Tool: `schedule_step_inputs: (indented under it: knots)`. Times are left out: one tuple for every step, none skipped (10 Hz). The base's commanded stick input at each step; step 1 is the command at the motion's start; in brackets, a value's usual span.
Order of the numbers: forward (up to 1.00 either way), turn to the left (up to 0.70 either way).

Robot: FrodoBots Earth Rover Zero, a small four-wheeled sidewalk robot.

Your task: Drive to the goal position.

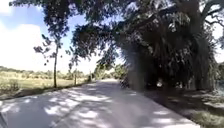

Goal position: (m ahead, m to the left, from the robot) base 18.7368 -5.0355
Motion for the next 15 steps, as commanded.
schedule_step_inputs:
  knots:
    - [0.7,0.0]
    - [0.7,0.0]
    - [0.7,0.0]
    - [0.7,0.0]
    - [0.7,0.0]
    - [0.7,0.0]
    - [0.7,0.0]
    - [0.7,0.0]
    - [0.7,0.0]
    - [0.7,0.0]
    - [0.7,0.0]
    - [0.7,0.0]
    - [0.7,0.0]
    - [0.7,0.0]
    - [0.7,0.02]
